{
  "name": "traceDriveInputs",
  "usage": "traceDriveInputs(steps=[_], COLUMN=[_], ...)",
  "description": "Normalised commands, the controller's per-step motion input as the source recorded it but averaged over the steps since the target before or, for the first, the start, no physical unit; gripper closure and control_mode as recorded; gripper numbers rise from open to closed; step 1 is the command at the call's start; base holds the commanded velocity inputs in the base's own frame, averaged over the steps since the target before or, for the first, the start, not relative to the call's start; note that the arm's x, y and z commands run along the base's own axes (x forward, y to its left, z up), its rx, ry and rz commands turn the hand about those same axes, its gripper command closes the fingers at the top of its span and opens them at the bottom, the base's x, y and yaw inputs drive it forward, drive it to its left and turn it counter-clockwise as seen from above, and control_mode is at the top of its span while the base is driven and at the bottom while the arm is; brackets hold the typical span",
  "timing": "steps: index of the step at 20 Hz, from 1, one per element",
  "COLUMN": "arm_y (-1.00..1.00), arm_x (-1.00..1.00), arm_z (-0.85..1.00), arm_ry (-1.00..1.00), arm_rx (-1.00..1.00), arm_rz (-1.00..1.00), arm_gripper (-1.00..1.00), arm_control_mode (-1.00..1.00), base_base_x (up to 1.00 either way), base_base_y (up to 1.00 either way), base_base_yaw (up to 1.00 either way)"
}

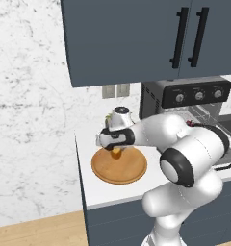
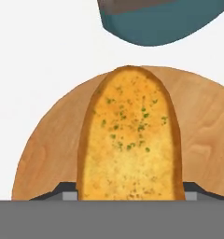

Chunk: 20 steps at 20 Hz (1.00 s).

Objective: Pick up the kebab skewer and baguette bread, and place them inside the toaster oven. Close the toaster oven door and start by setting the timer.

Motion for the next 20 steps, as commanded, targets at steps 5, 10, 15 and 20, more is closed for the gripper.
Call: traceDriveInputs(steps=[5, 10, 15, 20], arm_y=[-0.05, -0.13, -0.32, -0.54], arm_x=[-0.36, -0.31, -0.01, -0.02], arm_z=[0.46, 0.57, 0.62, 0.50], arm_ry=[-0.07, -0.06, -0.01, 0.00], arm_rx=[0.01, 0.01, 0.04, 0.10], arm_rz=[-0.06, -0.12, -0.18, -0.19], arm_gripper=[1.00, 1.00, 1.00, 1.00], arm_control_mode=[-1.00, -1.00, -1.00, -1.00], base_base_x=[0.00, 0.00, 0.00, 0.00], base_base_y=[0.00, 0.00, 0.00, 0.00], base_base_yaw=[0.00, 0.00, 0.00, 0.00])
